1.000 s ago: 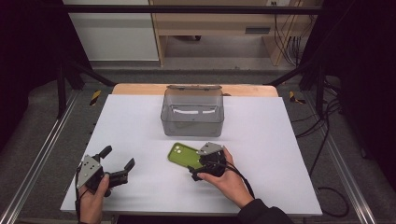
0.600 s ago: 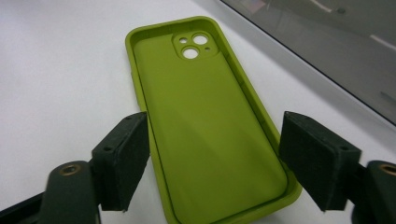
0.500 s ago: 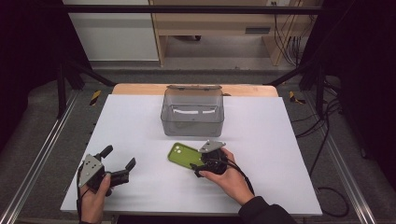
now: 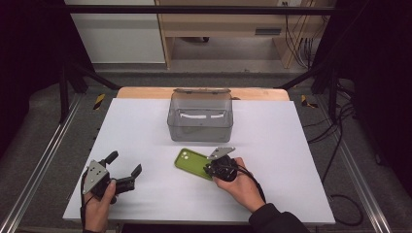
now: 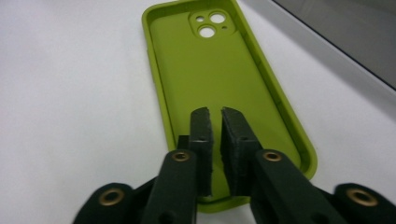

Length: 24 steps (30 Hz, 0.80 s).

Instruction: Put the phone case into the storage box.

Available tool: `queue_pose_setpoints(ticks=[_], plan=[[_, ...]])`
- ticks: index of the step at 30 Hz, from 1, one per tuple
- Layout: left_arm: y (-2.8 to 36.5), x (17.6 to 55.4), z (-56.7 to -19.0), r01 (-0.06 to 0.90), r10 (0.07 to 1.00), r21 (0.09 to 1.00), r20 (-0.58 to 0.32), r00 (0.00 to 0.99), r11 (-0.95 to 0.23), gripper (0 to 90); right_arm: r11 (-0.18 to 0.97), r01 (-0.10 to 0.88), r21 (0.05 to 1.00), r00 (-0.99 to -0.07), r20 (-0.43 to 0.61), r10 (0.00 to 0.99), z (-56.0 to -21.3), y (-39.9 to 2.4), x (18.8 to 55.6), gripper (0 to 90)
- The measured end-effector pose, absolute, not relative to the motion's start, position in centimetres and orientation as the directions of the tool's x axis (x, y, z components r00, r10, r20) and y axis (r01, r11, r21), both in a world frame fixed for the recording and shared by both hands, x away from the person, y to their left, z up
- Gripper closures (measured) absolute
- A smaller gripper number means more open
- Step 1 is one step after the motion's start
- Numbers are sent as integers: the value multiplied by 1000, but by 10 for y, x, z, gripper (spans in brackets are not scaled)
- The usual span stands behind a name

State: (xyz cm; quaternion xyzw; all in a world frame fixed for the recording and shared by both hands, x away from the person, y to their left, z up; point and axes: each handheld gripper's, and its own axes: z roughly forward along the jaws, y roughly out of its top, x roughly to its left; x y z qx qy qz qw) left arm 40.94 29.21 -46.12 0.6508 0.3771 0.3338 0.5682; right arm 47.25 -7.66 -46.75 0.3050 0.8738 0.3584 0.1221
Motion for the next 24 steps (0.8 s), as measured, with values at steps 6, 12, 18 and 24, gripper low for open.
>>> queue_pose_setpoints(ticks=[6, 12, 18, 24], plan=[[292, 410, -462, 120, 871, 990, 5, 491, -74, 16, 572, 450, 686, -786, 0, 619, -467, -82, 468, 900], [292, 410, -462, 122, 868, 989, 6, 496, -77, 17, 590, 449, 672, -796, 0, 606, -469, -87, 463, 900], [294, 409, -461, 123, 871, 990, 3, 491, -72, 18, 587, 457, 668, -799, 18, 601, -469, -87, 457, 900], [292, 409, -461, 122, 867, 989, 8, 498, -79, 18, 604, 456, 654, -821, 47, 569, -469, -80, 447, 900]])
